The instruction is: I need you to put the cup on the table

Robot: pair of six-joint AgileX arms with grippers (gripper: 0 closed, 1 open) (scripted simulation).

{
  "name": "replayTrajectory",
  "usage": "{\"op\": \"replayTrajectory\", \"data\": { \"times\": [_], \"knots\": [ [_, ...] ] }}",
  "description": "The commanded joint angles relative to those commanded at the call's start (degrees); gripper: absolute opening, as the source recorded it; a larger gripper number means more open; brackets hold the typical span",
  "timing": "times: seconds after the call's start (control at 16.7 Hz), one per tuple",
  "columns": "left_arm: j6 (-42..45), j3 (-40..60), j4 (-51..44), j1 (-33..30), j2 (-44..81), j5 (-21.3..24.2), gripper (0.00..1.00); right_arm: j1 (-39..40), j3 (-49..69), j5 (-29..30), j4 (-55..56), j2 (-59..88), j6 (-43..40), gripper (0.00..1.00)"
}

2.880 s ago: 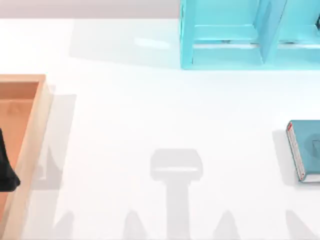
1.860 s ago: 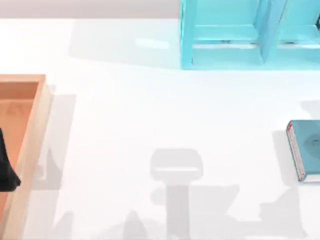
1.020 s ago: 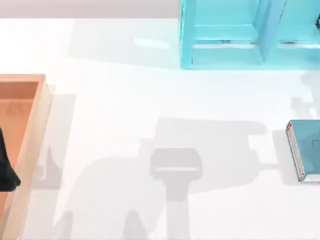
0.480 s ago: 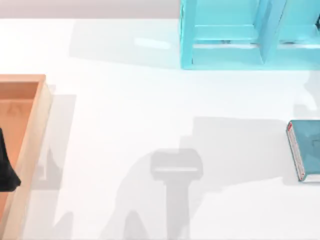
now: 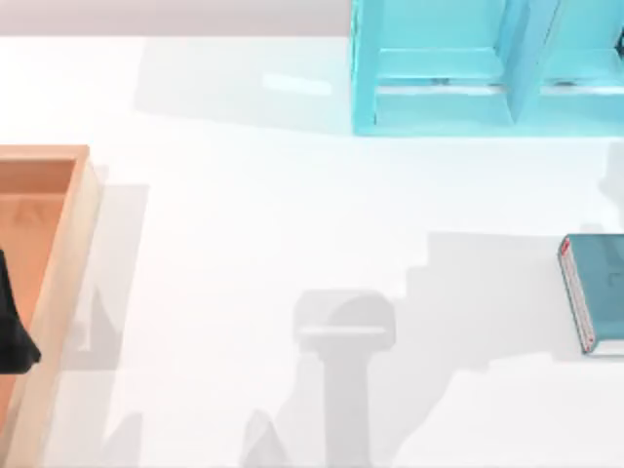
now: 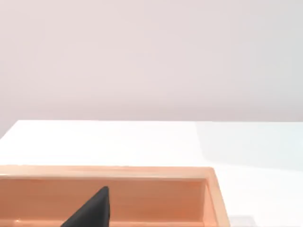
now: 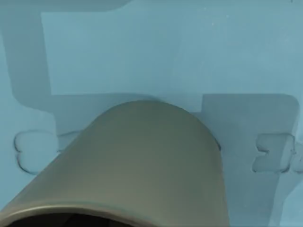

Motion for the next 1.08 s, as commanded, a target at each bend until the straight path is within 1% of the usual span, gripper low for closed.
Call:
{"op": "replayTrajectory", "data": {
  "times": [0.06,0.84,0.9,1.08],
  "knots": [
    [0.0,0.0,0.0,0.0,0.0,0.0,1.00,0.0,0.0,0.0,0.0,0.0,0.0,1.00],
    [0.0,0.0,0.0,0.0,0.0,0.0,1.00,0.0,0.0,0.0,0.0,0.0,0.0,0.02],
    [0.0,0.0,0.0,0.0,0.0,0.0,1.00,0.0,0.0,0.0,0.0,0.0,0.0,0.00],
    [0.0,0.0,0.0,0.0,0.0,0.0,1.00,0.0,0.0,0.0,0.0,0.0,0.0,0.00]
  ]
}}
